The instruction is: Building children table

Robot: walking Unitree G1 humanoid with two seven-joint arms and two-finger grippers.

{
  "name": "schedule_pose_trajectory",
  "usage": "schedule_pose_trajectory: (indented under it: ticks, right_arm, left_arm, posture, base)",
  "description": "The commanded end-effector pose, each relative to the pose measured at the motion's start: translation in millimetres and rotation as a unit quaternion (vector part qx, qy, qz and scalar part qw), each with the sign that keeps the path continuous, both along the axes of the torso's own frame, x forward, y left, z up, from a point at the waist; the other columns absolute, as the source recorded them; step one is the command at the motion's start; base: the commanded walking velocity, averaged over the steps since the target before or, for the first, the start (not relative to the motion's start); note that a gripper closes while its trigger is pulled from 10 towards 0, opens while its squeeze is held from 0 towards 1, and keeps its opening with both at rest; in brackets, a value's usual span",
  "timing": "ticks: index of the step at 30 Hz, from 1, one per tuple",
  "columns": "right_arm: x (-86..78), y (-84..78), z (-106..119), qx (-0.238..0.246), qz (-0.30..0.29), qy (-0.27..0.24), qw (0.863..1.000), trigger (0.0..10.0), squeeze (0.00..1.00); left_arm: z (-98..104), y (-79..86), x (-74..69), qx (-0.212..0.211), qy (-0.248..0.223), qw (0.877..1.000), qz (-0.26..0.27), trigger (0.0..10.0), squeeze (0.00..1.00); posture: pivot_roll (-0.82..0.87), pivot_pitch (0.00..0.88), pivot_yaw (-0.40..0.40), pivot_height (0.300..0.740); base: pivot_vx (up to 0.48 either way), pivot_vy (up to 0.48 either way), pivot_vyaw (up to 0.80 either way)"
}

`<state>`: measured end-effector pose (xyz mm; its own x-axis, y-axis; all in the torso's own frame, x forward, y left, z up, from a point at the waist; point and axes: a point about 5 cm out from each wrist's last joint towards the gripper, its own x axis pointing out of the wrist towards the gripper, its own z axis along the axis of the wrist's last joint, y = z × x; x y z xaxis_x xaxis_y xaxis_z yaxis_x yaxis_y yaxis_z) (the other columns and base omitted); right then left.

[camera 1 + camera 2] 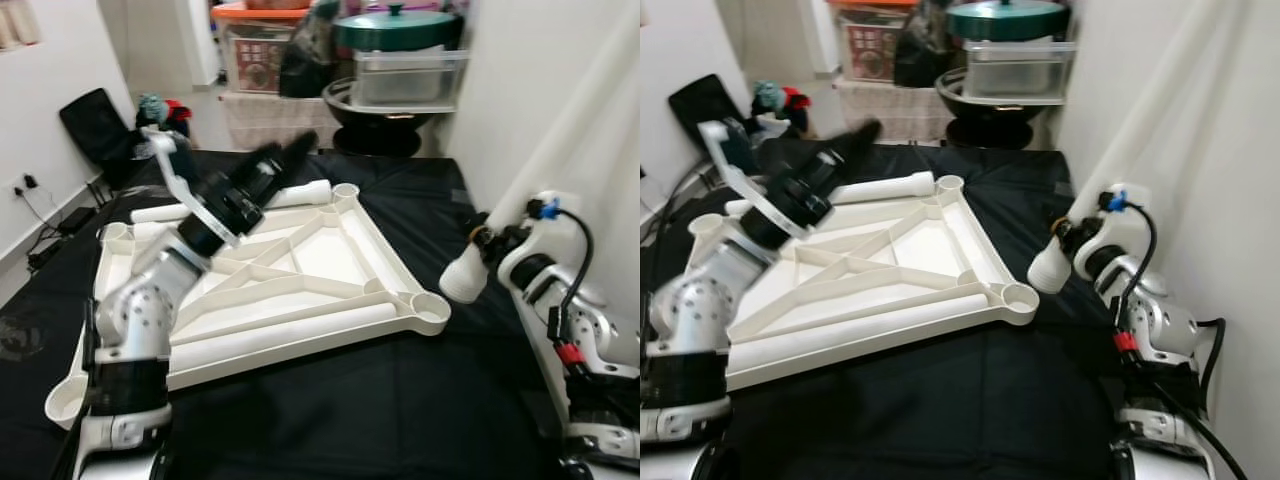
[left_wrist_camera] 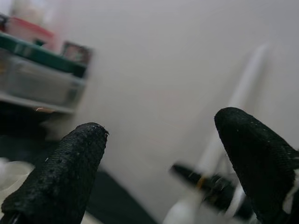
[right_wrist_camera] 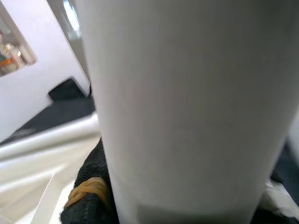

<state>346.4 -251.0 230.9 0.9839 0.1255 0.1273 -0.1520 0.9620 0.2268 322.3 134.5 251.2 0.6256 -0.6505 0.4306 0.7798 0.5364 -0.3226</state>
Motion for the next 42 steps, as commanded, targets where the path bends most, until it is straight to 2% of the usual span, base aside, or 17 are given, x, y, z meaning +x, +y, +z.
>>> schedule_pose_trajectory:
  ticks: [1,3,7,10,12,16,18,22,25,29,30,35,36,38,40,41,42]
  right_arm:
    - [2.1,1.5,5.2,-0.049,-0.032,-0.034,0.998,0.0,0.00]
    - [2.6,5.2,-7.5,-0.117,-0.075,-0.052,0.989,0.0,0.00]
    - [0.7,13.3,-15.9,-0.165,-0.096,-0.087,0.978,0.0,0.00]
    - [0.3,18.8,-21.6,-0.185,-0.102,-0.101,0.972,0.0,0.00]
    - [1.5,37.2,-36.3,-0.211,-0.090,-0.122,0.966,0.0,0.00]
    - [3.8,54.1,-42.6,-0.213,-0.077,-0.145,0.963,0.0,0.00]
    - [3.8,54.1,-42.6,-0.213,-0.077,-0.145,0.963,0.0,0.00]
    - [9.8,69.6,-47.1,-0.187,-0.073,-0.159,0.967,0.0,0.00]
    - [11.6,82.0,-53.9,-0.200,-0.069,-0.164,0.963,0.0,0.00]
    - [10.7,90.2,-60.4,-0.240,-0.073,-0.179,0.951,0.0,0.00]
    - [9.9,92.9,-61.3,-0.270,-0.074,-0.189,0.941,0.0,0.00]
    - [9.3,99.0,-66.5,-0.324,-0.074,-0.213,0.919,0.0,0.00]
    - [9.3,99.0,-66.5,-0.324,-0.074,-0.213,0.919,0.0,0.00]
    - [11.2,103.2,-72.7,-0.366,-0.064,-0.208,0.905,0.0,0.00]
    - [11.2,103.2,-72.7,-0.366,-0.064,-0.208,0.905,0.0,0.00]
    - [12.8,103.0,-76.2,-0.388,-0.064,-0.199,0.898,0.0,0.00]
    - [15.6,98.0,-80.2,-0.392,-0.071,-0.173,0.901,0.0,0.00]
  left_arm:
    - [-14.4,-2.4,-0.7,0.070,0.000,0.997,0.037,10.0,0.00]
    - [-28.9,-3.0,0.9,0.141,0.007,0.987,0.075,10.0,0.00]
    - [-36.7,-0.1,2.3,0.173,0.016,0.979,0.102,10.0,0.00]
    - [-38.0,1.1,1.8,0.172,0.019,0.979,0.106,10.0,0.00]
    - [-38.6,3.6,0.6,0.170,0.022,0.978,0.115,10.0,0.00]
    - [-39.0,4.0,-0.8,0.174,0.021,0.977,0.120,10.0,0.00]
    - [-39.0,4.0,-0.8,0.174,0.021,0.977,0.120,10.0,0.00]
    - [-41.0,2.3,-4.5,0.176,0.016,0.975,0.131,10.0,0.00]
    - [-41.6,3.7,-7.8,0.176,0.015,0.974,0.139,10.0,0.00]
    - [-41.8,6.4,-9.9,0.176,0.014,0.973,0.149,10.0,0.00]
    - [-41.9,7.2,-10.5,0.177,0.014,0.972,0.151,10.0,0.00]
    - [-43.1,8.5,-12.4,0.180,0.016,0.971,0.157,10.0,0.00]
    - [-43.1,8.5,-12.4,0.180,0.016,0.971,0.157,10.0,0.00]
    - [-44.4,8.2,-13.0,0.181,0.018,0.971,0.158,10.0,0.00]
    - [-44.4,8.2,-13.0,0.181,0.018,0.971,0.158,10.0,0.00]
    - [-45.2,7.9,-13.0,0.182,0.020,0.970,0.158,10.0,0.00]
    - [-45.9,7.4,-13.0,0.183,0.021,0.970,0.159,10.0,0.00]
  posture:
    - [0.05,0.000,-0.037,0.740]
    - [0.06,0.000,-0.041,0.740]
    - [0.07,0.000,-0.040,0.740]
    - [0.09,0.000,-0.045,0.740]
    - [0.10,0.000,-0.048,0.740]
    - [0.11,0.000,-0.052,0.740]
    - [0.11,0.000,-0.052,0.740]
    - [0.15,0.000,-0.074,0.740]
    - [0.17,0.000,-0.087,0.740]
    - [0.18,0.000,-0.094,0.740]
    - [0.19,0.000,-0.096,0.740]
    - [0.19,0.000,-0.099,0.740]
    - [0.19,0.000,-0.099,0.740]
    - [0.19,0.000,-0.101,0.740]
    - [0.19,0.000,-0.101,0.740]
    - [0.19,0.000,-0.101,0.740]
    - [0.20,0.000,-0.104,0.740]
  base:
    - [0.000,0.000,0.00]
    - [0.000,0.000,0.00]
    - [0.000,0.000,0.00]
    - [0.000,0.000,0.00]
    - [0.000,0.000,0.00]
    - [0.000,0.000,0.00]
    - [0.000,0.000,0.00]
    - [0.000,0.000,0.00]
    - [0.000,0.000,0.00]
    - [0.000,0.000,0.00]
    - [0.000,0.000,0.00]
    - [0.000,0.000,0.00]
    - [0.000,0.000,0.00]
    - [0.000,0.000,0.00]
    - [0.000,0.000,0.00]
    - [0.000,0.000,0.00]
    - [0.000,0.000,0.00]
